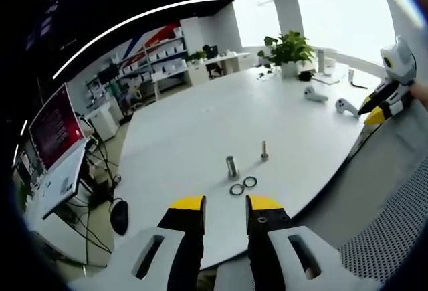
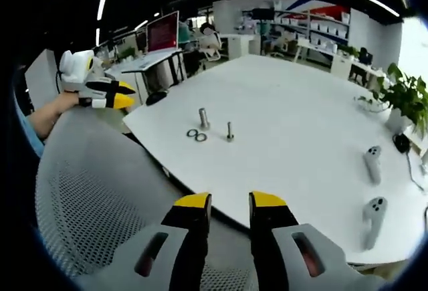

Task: Place the washer onto the threaded stud by aligning its center hole with the stud, sliding it down to the base, and recovering from edge contact or off-axis alignment until the washer reaches the visible bottom stop.

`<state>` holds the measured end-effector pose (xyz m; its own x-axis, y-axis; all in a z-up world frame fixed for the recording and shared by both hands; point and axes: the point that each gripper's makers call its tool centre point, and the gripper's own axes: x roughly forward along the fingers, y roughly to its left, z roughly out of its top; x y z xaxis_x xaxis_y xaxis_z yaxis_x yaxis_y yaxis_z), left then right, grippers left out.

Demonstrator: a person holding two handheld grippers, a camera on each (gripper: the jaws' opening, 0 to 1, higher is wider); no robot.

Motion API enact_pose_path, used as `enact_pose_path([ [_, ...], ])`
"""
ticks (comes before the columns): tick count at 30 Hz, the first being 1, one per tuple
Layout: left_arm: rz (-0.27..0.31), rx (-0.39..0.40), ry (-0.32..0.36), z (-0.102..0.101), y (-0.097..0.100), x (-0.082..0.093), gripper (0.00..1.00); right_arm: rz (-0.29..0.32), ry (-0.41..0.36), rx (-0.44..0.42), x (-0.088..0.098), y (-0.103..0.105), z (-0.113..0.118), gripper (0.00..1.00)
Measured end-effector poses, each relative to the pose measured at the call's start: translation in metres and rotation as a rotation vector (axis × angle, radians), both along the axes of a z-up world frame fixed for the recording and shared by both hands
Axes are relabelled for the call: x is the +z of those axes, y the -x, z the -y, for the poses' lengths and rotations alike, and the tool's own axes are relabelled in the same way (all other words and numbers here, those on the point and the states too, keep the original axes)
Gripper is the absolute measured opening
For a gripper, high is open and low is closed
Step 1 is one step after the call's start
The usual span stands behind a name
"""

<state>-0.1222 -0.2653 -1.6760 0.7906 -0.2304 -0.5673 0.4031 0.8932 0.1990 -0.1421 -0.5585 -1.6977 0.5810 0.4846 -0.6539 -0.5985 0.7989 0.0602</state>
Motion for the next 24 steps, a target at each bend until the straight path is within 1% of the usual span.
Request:
enact_pose_path([
  [3,-0.005,-0.003,-0.021,-0.0006,0.0003,-0.0015,0.22,0.005,-0.01,-0.002,0.0017,-0.0015,-0.001,0.25],
  [12,-0.024,0.003,-0.031,-0.0019,0.0017,-0.0047,0.22,0.001,-0.02,-0.006,0.0014,0.0001,-0.0004,0.24],
  [16,-0.036,0.004,-0.035,-0.0028,0.0037,-0.0071,0.22,-0.02,-0.017,0.013,-0.0016,0.0056,-0.0027,0.23],
  [24,-0.044,0.014,-0.04,-0.0045,0.0033,-0.0083,0.22,-0.005,-0.031,0.007,0.0014,0.002,-0.0032,0.22],
])
